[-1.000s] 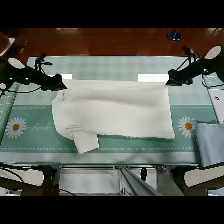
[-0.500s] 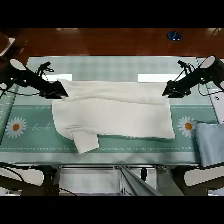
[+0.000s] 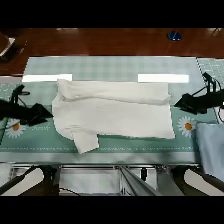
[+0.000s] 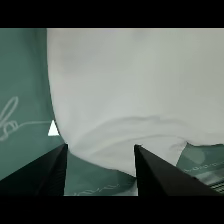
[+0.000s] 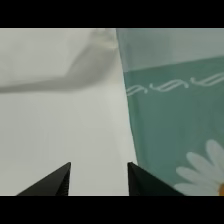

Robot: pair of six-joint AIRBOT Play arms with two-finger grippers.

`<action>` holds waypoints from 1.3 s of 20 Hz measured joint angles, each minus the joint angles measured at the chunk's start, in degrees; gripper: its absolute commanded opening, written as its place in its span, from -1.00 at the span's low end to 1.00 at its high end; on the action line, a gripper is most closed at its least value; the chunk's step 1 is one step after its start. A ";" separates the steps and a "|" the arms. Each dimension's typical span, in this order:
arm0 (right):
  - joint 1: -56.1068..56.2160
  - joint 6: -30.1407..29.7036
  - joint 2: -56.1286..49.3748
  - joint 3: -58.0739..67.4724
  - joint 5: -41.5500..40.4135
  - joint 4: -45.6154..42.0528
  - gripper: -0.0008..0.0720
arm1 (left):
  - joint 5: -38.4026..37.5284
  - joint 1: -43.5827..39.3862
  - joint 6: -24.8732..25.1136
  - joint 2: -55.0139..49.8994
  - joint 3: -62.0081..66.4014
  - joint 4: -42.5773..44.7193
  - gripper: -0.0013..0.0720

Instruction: Fold the shirts.

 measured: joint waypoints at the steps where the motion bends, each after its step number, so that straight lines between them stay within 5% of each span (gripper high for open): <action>1: -0.31 -0.15 3.06 -3.85 -1.92 1.55 0.16 | 1.44 1.42 -0.04 3.26 -4.61 -0.90 0.42; 8: -1.07 -2.51 13.20 -16.81 -7.13 9.38 0.16 | 8.26 4.61 -1.31 14.75 -23.50 -8.57 0.41; 23: -1.14 -3.08 14.47 -18.47 -8.17 10.95 0.16 | 13.29 0.52 1.53 13.44 -30.77 -15.78 0.37; 24: -1.14 -3.02 14.47 -18.47 -8.22 10.95 0.16 | 14.73 -1.05 1.68 13.35 -31.12 -16.70 0.16; 26: -1.14 -2.82 14.47 -18.47 -8.26 10.95 0.16 | 18.88 -4.31 1.42 13.20 -31.63 -17.22 -0.87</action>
